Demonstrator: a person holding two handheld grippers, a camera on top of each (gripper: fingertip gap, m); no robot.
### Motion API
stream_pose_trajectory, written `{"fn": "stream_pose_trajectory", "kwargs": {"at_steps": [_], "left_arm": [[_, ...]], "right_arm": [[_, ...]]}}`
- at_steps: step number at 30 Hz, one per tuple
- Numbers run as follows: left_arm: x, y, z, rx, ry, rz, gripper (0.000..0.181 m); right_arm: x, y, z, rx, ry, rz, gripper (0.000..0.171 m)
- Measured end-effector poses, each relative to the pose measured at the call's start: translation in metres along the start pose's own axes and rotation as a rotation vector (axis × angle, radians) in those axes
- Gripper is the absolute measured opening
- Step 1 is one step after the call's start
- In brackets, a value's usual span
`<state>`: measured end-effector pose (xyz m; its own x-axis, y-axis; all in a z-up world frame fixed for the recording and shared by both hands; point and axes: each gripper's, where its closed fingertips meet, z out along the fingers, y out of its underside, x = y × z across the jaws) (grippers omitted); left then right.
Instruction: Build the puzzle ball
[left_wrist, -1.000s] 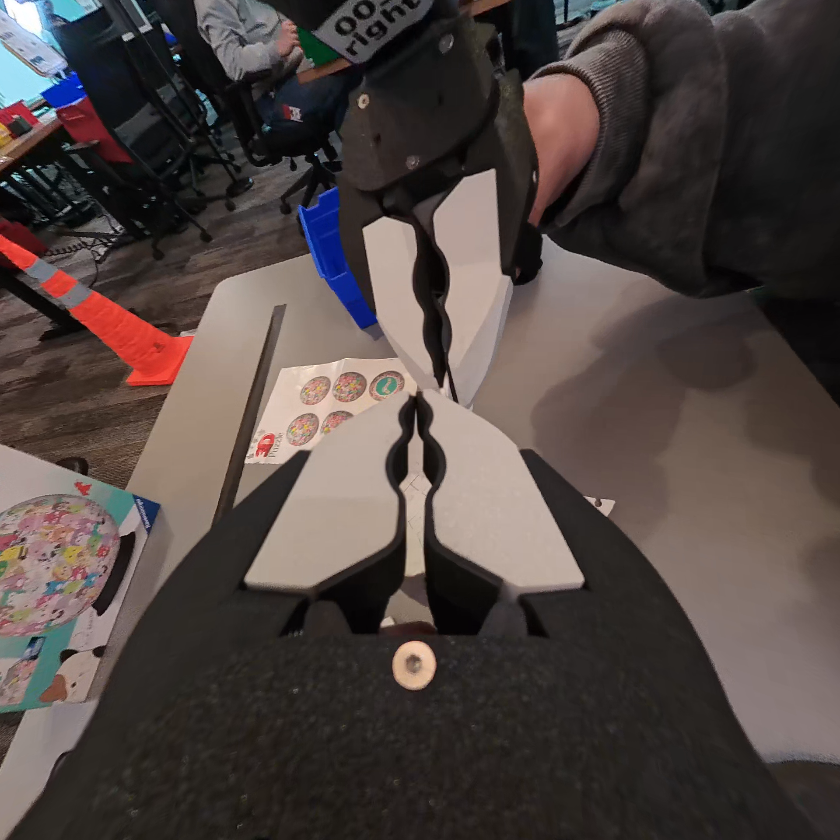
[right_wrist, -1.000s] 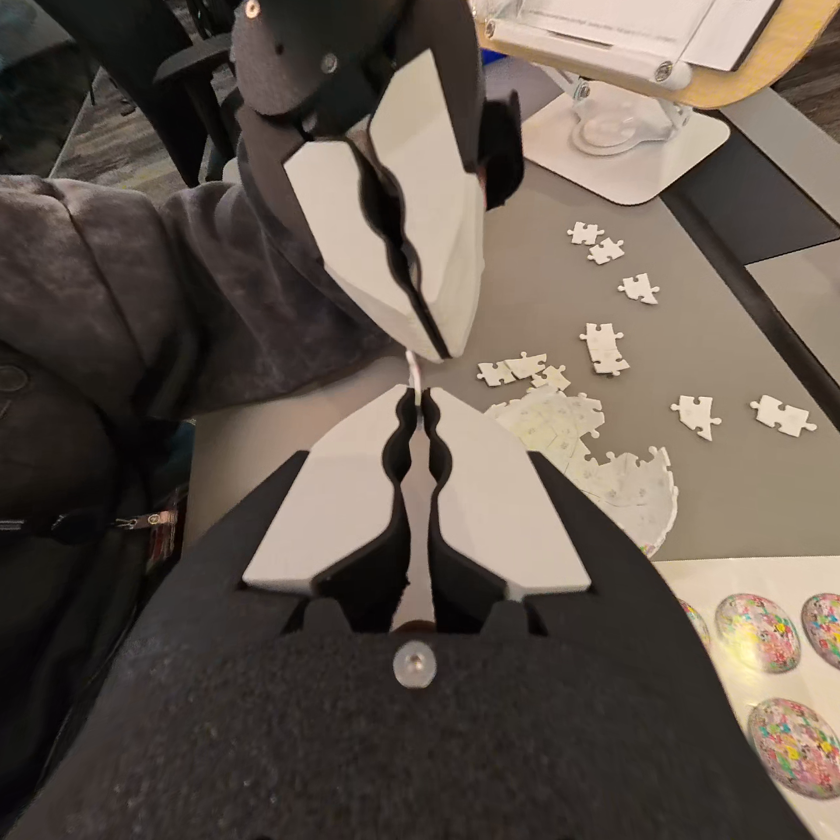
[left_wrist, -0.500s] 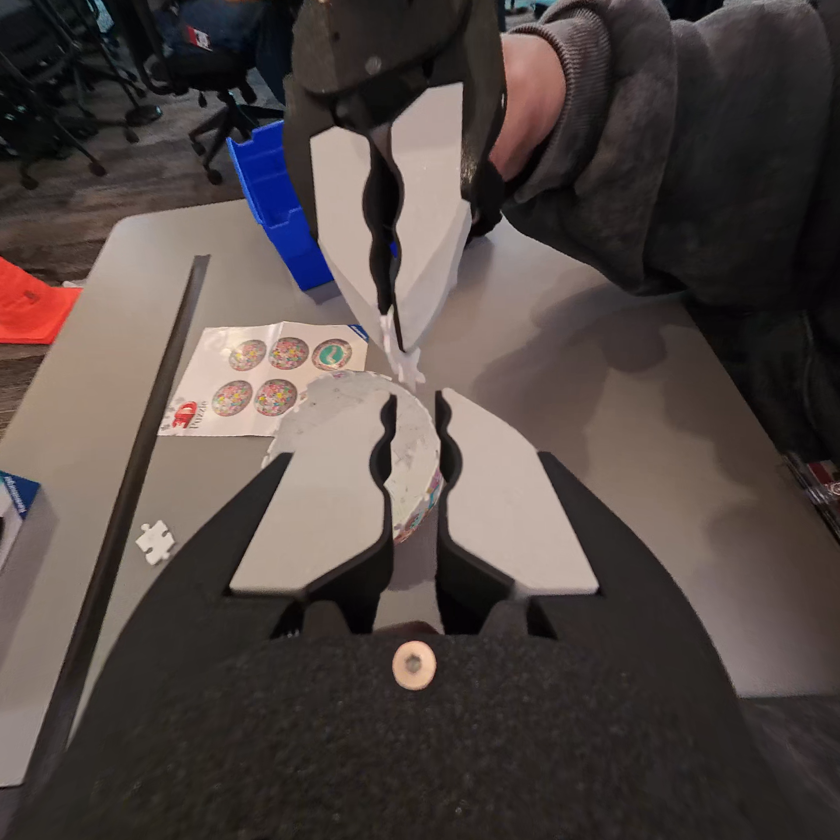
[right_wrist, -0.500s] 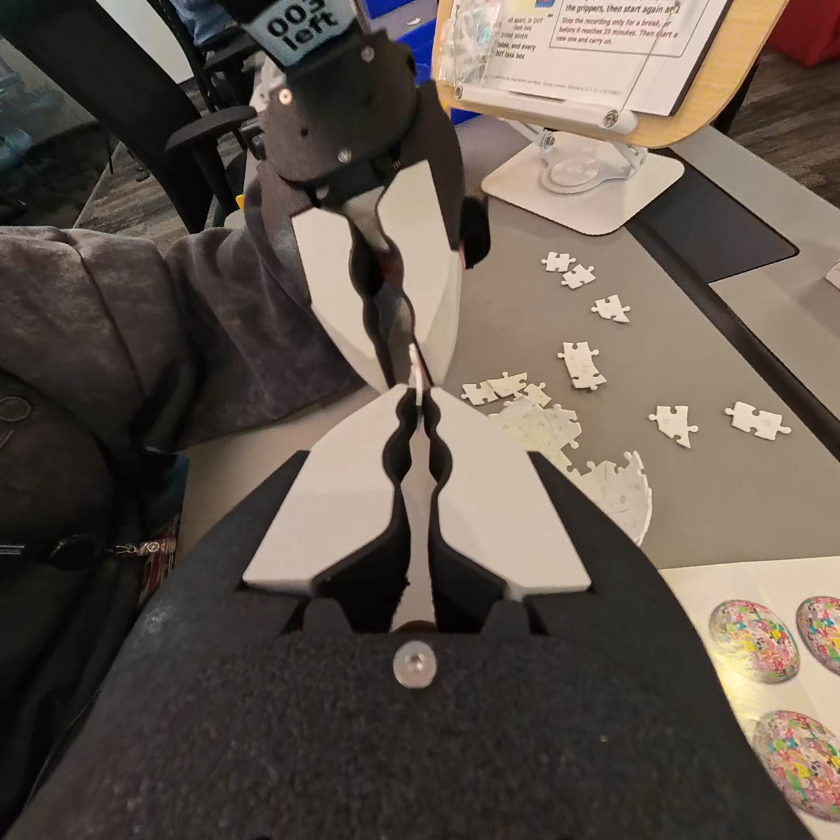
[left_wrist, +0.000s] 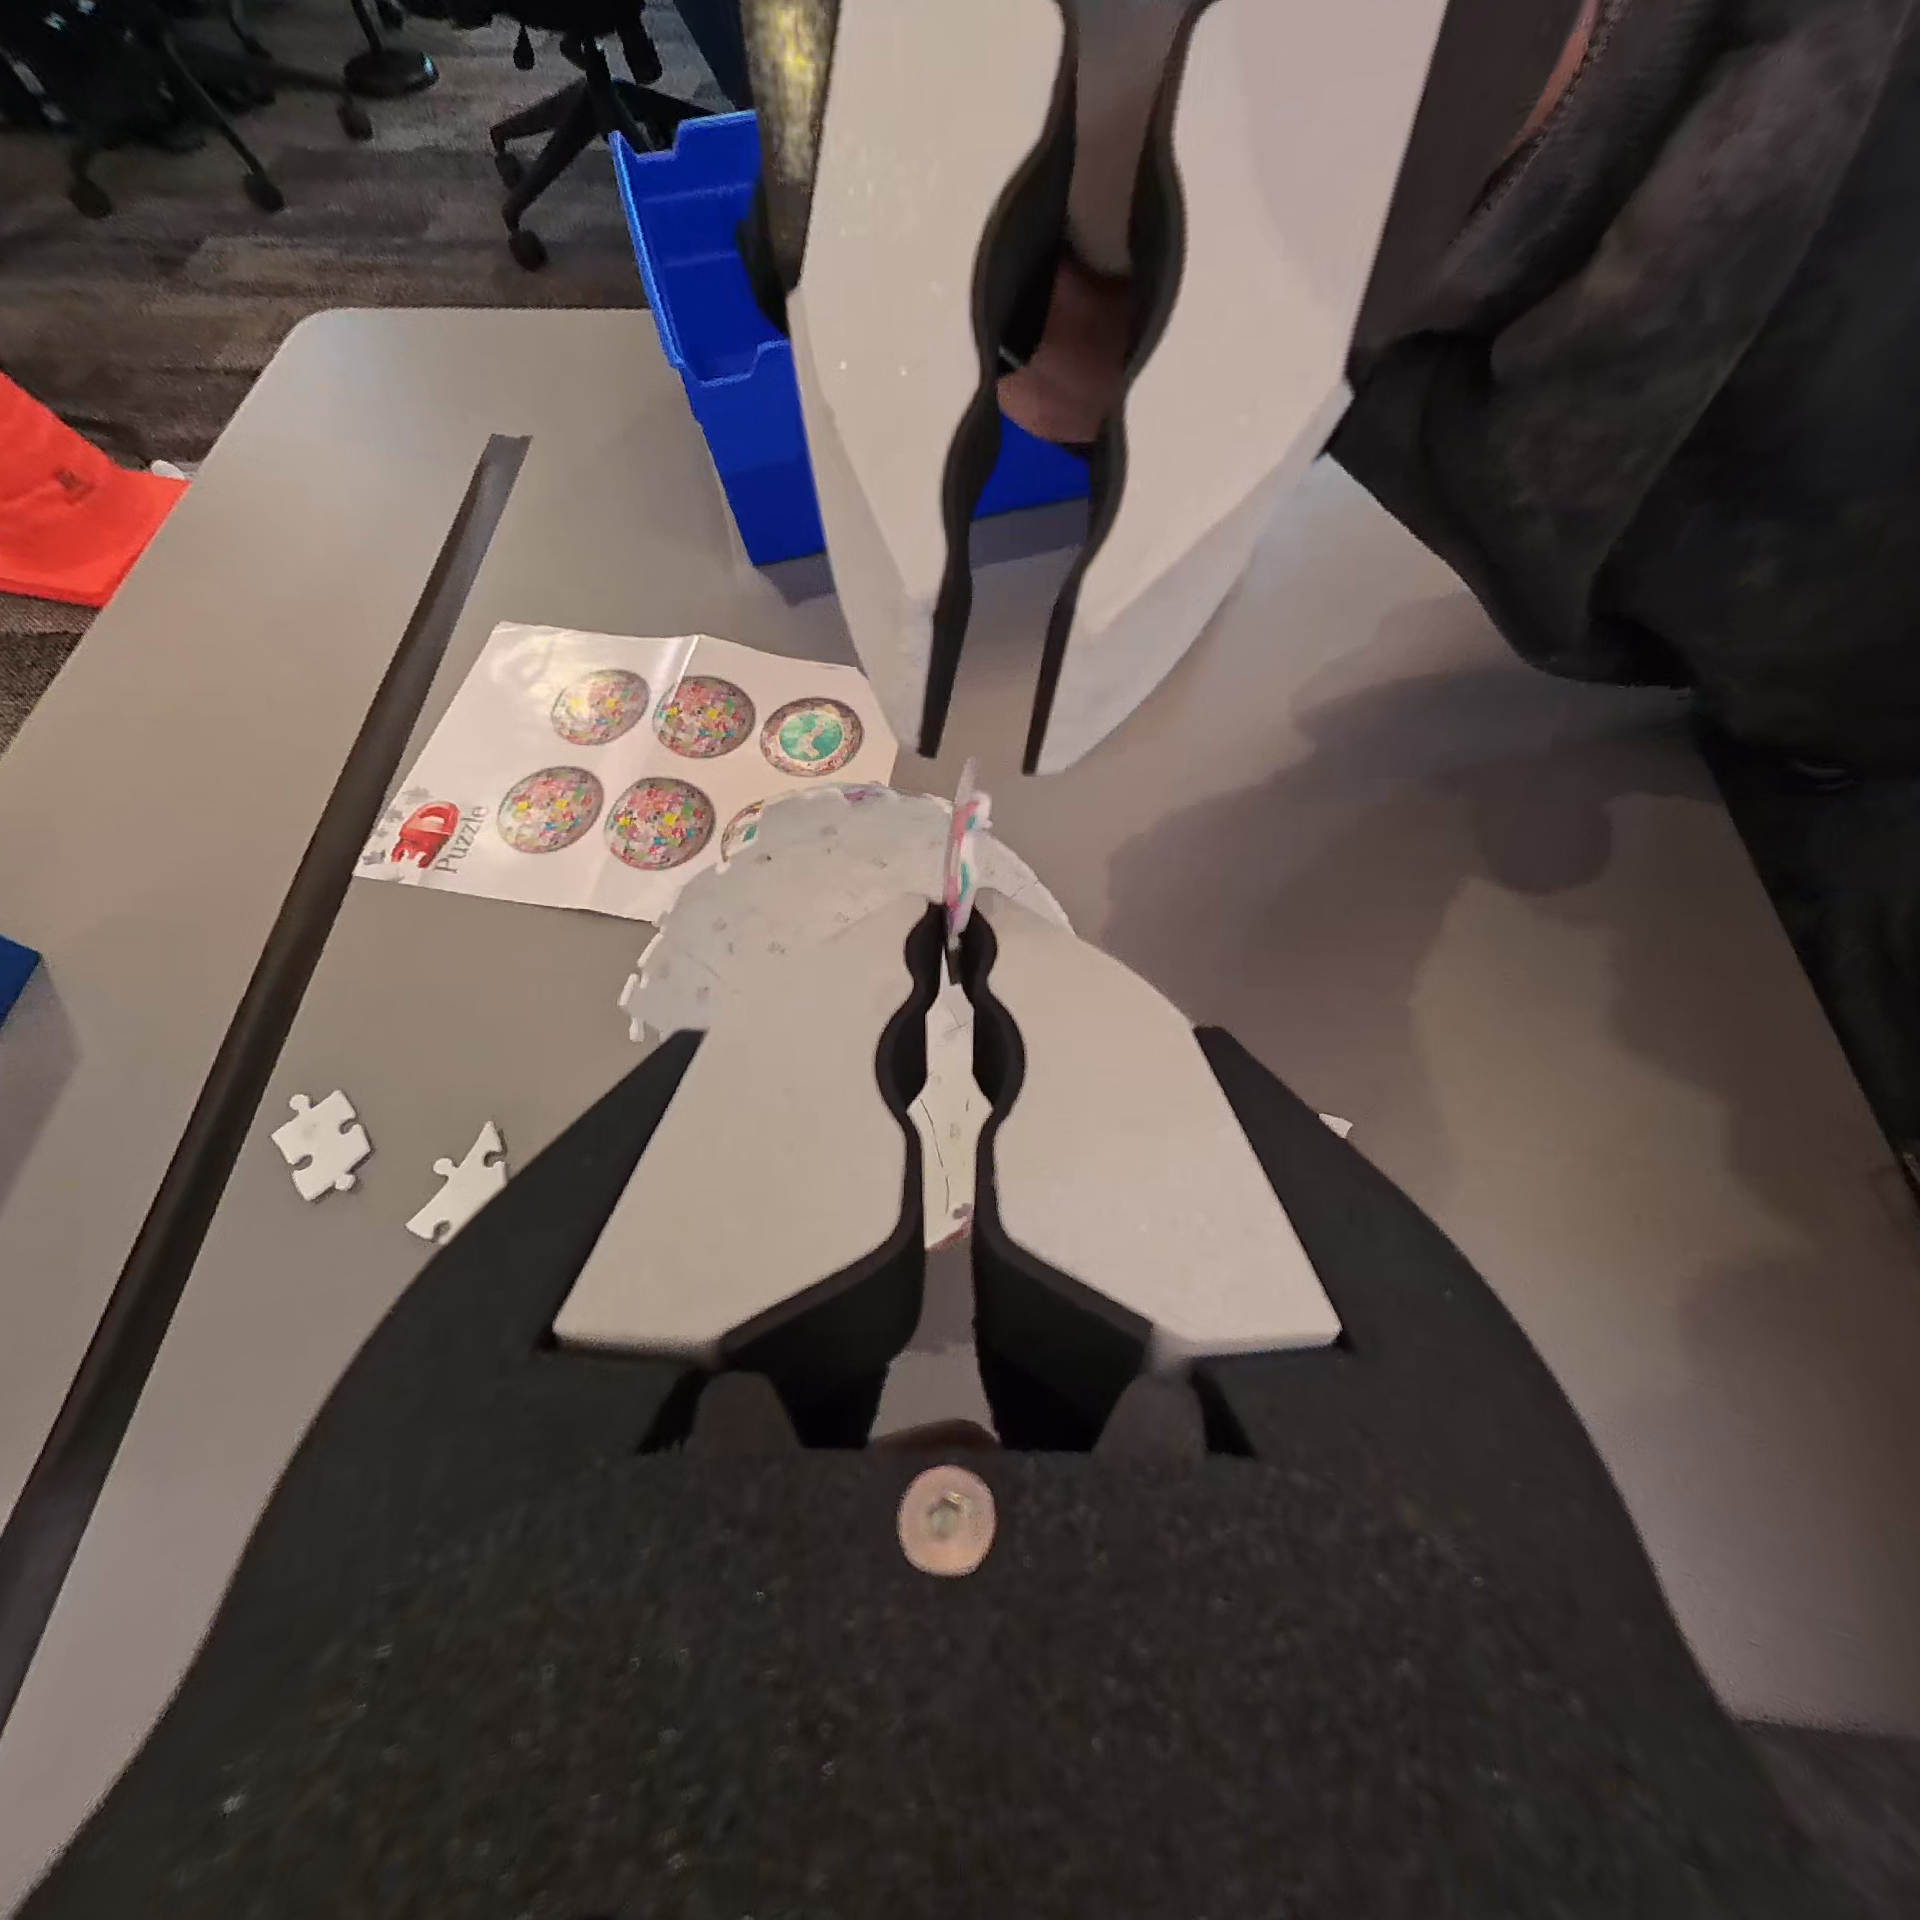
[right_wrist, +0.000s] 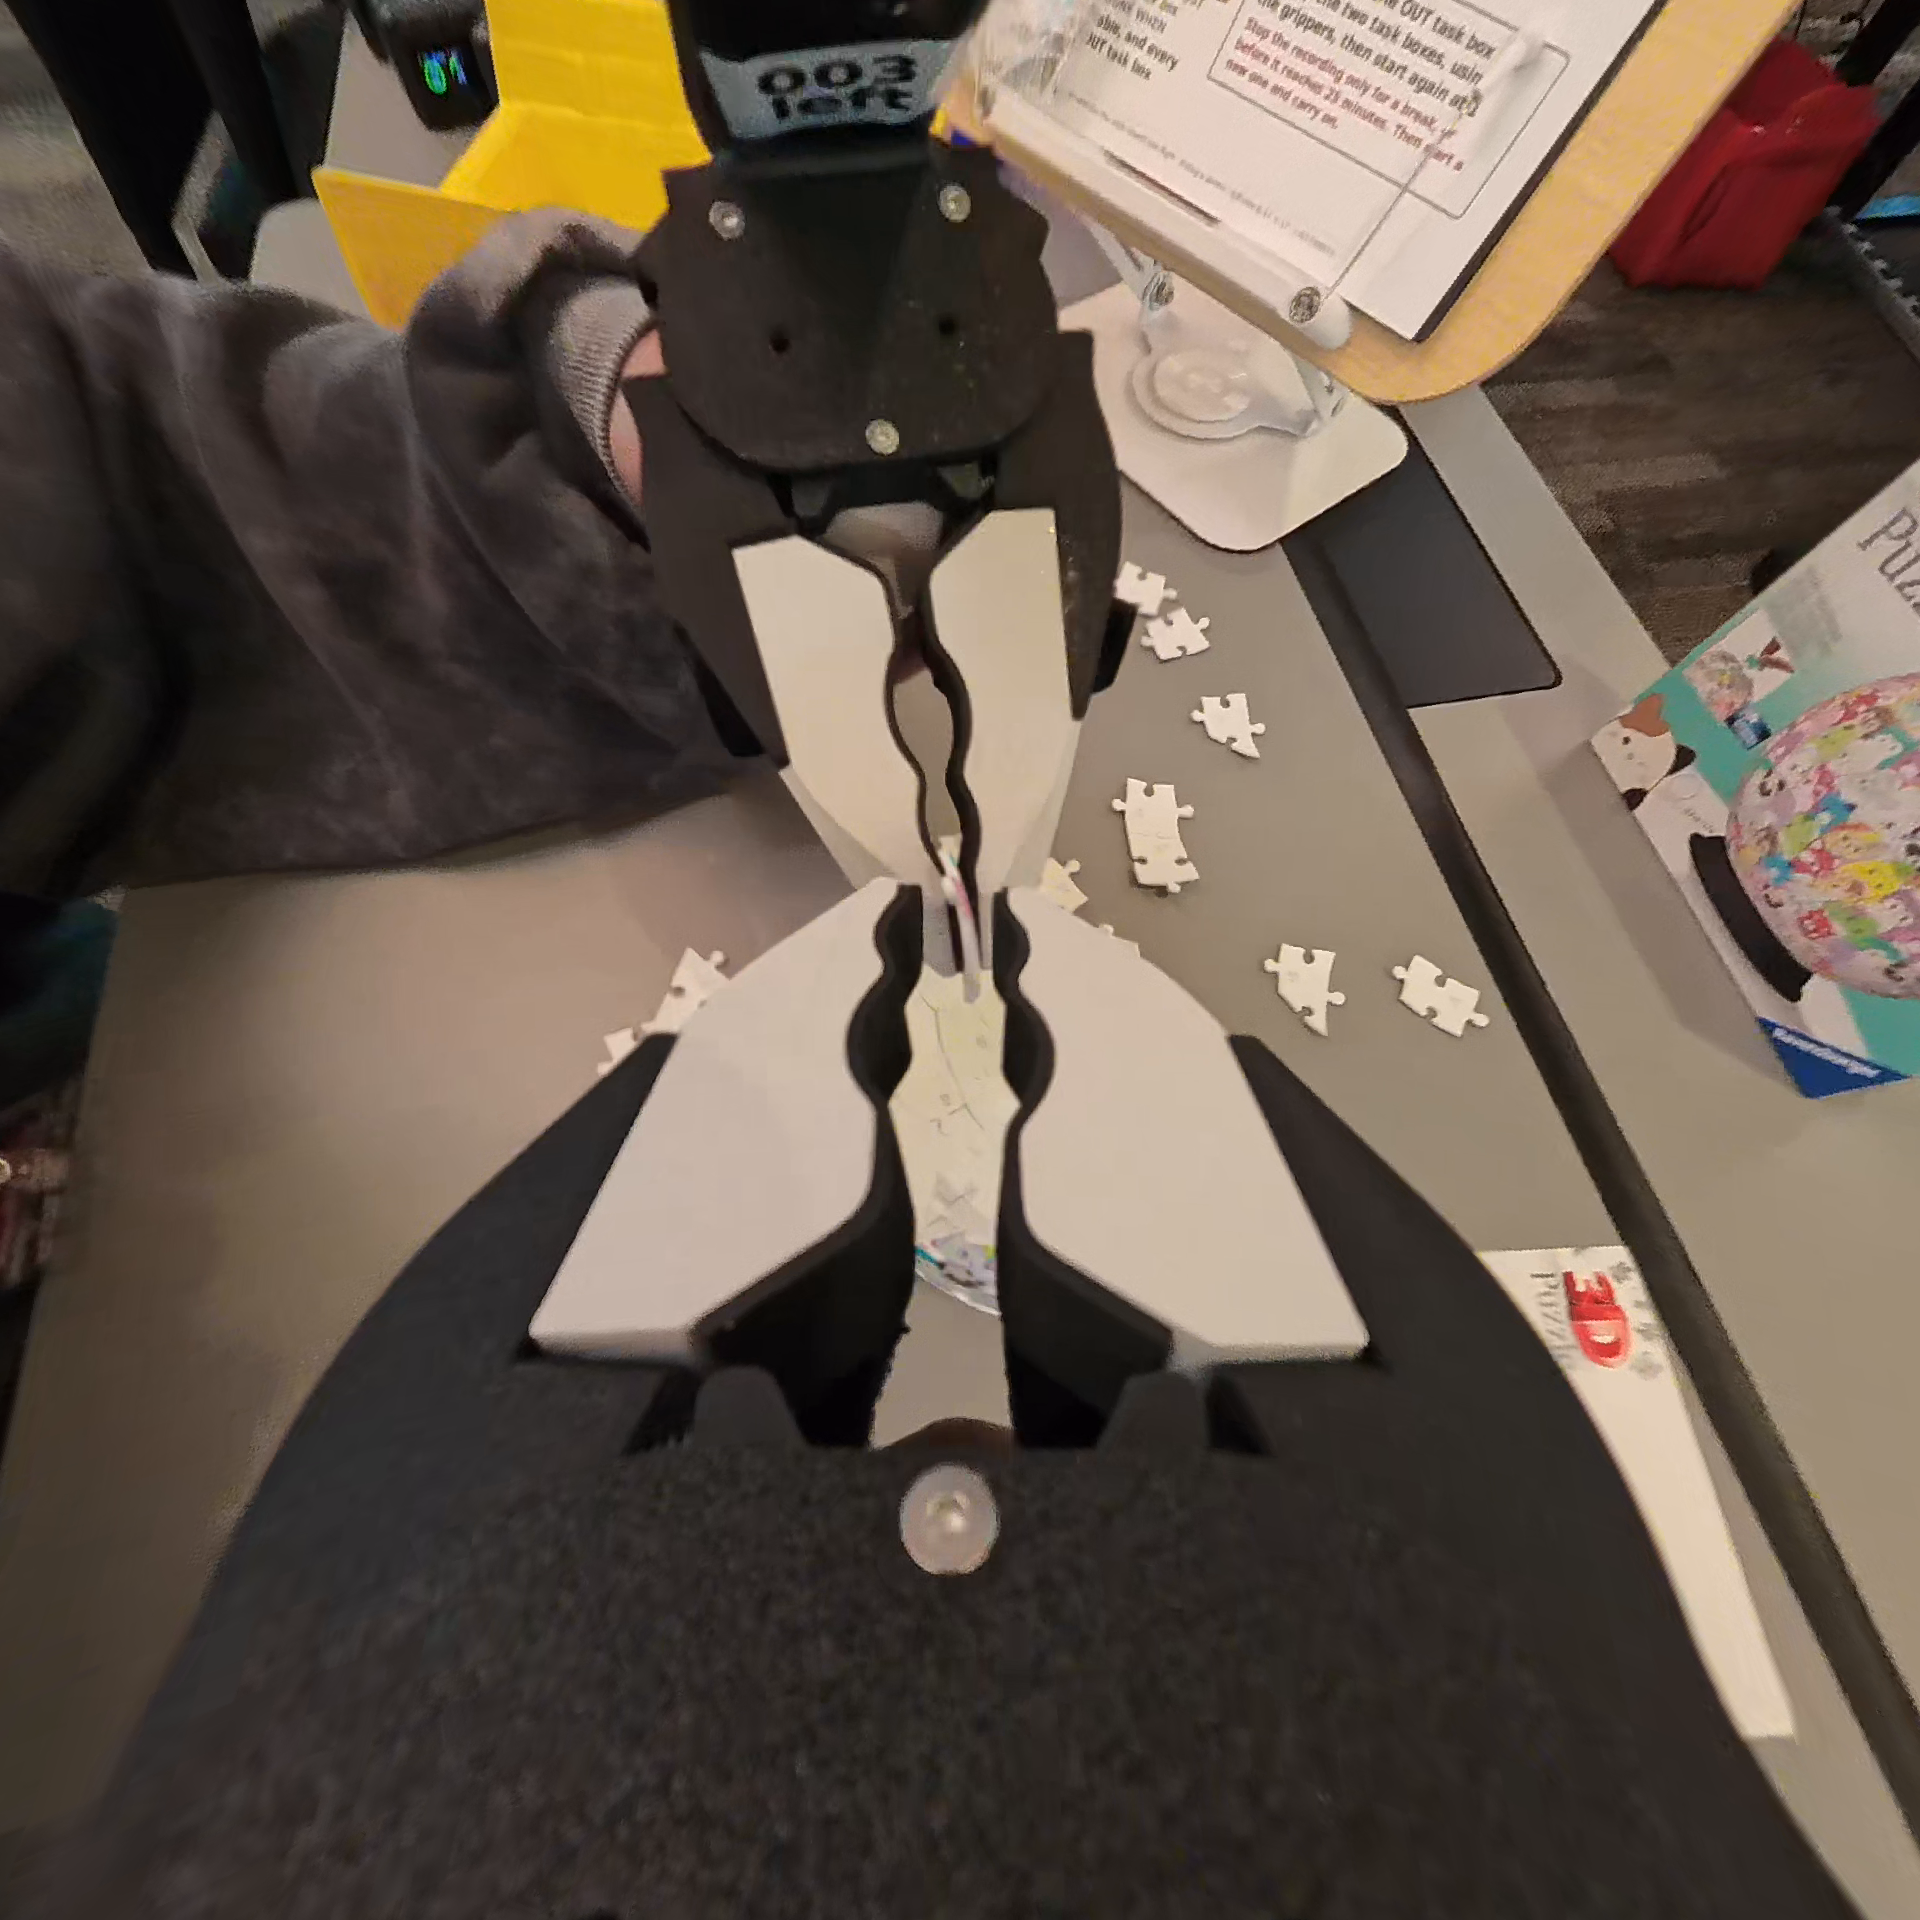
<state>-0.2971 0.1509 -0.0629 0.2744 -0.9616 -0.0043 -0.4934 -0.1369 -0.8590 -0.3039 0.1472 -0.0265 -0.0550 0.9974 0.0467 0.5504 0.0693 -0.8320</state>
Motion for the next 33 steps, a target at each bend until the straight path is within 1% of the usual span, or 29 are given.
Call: {"fn": "stream_pose_trajectory", "kwargs": {"at_steps": [5, 6, 7, 8, 14, 15, 16, 17, 19, 20, 22, 24, 28, 30, 33], "left_arm": [[-0.001, 0.002, 0.002, -0.004, 0.003, -0.003, 0.002], [-0.001, 0.003, 0.002, -0.008, 0.0, -0.003, 0.002], [-0.002, 0.004, 0.002, -0.014, -0.004, -0.003, 0.002], [-0.002, 0.005, 0.003, -0.02, -0.003, -0.002, 0.002], [-0.009, 0.009, 0.003, -0.031, -0.04, 0.001, 0.003], [-0.013, 0.009, -0.001, -0.024, -0.058, 0.005, 0.006], [-0.02, 0.011, -0.007, -0.017, -0.085, 0.003, 0.017], [-0.03, 0.013, -0.015, -0.004, -0.119, -0.009, 0.025], [-0.052, 0.023, -0.031, 0.038, -0.163, -0.083, 0.025], [-0.064, 0.033, -0.035, 0.042, -0.174, -0.144, 0.024], [-0.088, 0.064, -0.036, -0.009, -0.214, -0.249, 0.014], [-0.106, 0.093, -0.026, -0.071, -0.248, -0.302, 0.001], [-0.105, 0.133, 0.013, -0.214, -0.164, -0.322, 0.0], [-0.1, 0.14, 0.029, -0.245, -0.102, -0.303, 0.0], [-0.099, 0.141, 0.047, -0.254, -0.036, -0.289, 0.0]], "right_arm": [[0.003, 0.005, 0.008, -0.117, 0.024, -0.101, 0.01], [0.003, 0.005, 0.009, -0.137, 0.023, -0.121, 0.008], [0.001, 0.006, 0.01, -0.157, 0.01, -0.14, 0.003], [0.001, 0.008, 0.01, -0.181, 0.009, -0.166, 0.003], [0.011, 0.015, 0.01, -0.397, 0.045, -0.436, 0.002], [0.016, 0.017, 0.01, -0.442, 0.048, -0.472, 0.002], [0.019, 0.018, 0.01, -0.476, 0.04, -0.499, 0.002], [0.023, 0.019, 0.012, -0.495, 0.022, -0.519, 0.002], [0.036, 0.023, 0.015, -0.54, -0.01, -0.56, 0.002], [0.043, 0.027, 0.018, -0.559, -0.041, -0.571, 0.002], [0.05, 0.038, 0.031, -0.564, -0.158, -0.551, 0.002], [0.059, 0.049, 0.049, -0.56, -0.256, -0.517, 0.002], [0.06, 0.068, 0.075, -0.504, -0.424, -0.446, 0.002], [0.059, 0.074, 0.082, -0.475, -0.459, -0.46, 0.002], [0.066, 0.085, 0.09, -0.511, -0.434, -0.501, 0.002]]}}
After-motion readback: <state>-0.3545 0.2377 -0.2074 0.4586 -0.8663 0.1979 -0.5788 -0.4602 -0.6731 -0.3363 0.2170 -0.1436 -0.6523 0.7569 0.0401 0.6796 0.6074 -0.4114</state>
